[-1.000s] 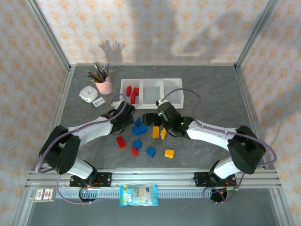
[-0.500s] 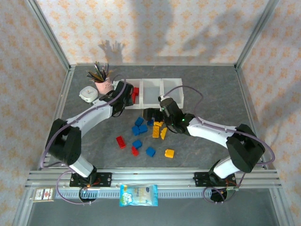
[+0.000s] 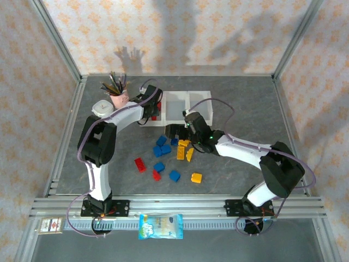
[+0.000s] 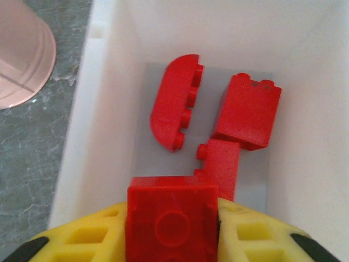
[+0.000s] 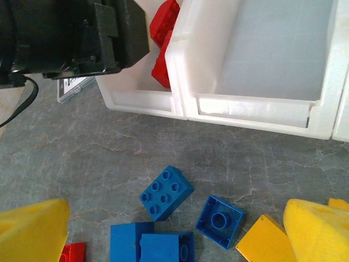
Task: Sort the legos into containers by color
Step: Place the lego in the container, then pick up the lego from the middle-left of the table.
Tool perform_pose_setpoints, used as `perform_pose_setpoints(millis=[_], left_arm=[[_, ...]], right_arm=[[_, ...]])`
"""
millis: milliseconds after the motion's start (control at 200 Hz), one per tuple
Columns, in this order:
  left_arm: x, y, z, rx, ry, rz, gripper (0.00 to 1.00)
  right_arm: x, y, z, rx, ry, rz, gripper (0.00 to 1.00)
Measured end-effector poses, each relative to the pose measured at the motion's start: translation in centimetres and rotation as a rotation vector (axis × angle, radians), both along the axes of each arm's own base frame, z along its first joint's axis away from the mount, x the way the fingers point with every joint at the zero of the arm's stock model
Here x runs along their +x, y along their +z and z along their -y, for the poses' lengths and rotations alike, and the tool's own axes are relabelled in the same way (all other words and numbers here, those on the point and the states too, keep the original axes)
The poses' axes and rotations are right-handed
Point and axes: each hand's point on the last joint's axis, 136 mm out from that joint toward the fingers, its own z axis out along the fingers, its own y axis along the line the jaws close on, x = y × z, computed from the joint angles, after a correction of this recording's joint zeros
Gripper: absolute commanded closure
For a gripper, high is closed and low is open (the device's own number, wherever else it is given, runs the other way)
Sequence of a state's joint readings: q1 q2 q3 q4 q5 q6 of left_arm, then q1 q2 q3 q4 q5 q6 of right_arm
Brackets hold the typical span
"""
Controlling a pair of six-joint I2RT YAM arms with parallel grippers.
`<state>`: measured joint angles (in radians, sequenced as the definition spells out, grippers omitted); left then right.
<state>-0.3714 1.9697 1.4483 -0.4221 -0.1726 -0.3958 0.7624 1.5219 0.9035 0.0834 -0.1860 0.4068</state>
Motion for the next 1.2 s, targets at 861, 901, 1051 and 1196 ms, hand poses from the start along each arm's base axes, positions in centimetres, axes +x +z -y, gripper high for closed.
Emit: perform_pose_setpoints(millis=[861,901,1051,1196], left_arm=[[-11.9,5.9,-2.3,-0.161,0.009,0.08,0.44],[-13.3,5.3,-2.3,-0.166,0.007,0.065,0.42],[-17.7,3.0,-0.9,-0.197,-0.003,-0.002,0.4],[-21.5,0.6,-0.2,-0.236,0.017,-0.051,0.38]], right_arm=[[-2.1,0.0,-1.8,-0.032,0.102,-0.009,0.0],[-2.8,-0.3,-2.3,-0.038,0.123,-0.012,0.0],[-5.6,-1.8,-3.2,-0.067,0.188,-0.035,0.0],[-7.8,-3.8,-3.4,-0.095,0.232,-0.059,0.0]])
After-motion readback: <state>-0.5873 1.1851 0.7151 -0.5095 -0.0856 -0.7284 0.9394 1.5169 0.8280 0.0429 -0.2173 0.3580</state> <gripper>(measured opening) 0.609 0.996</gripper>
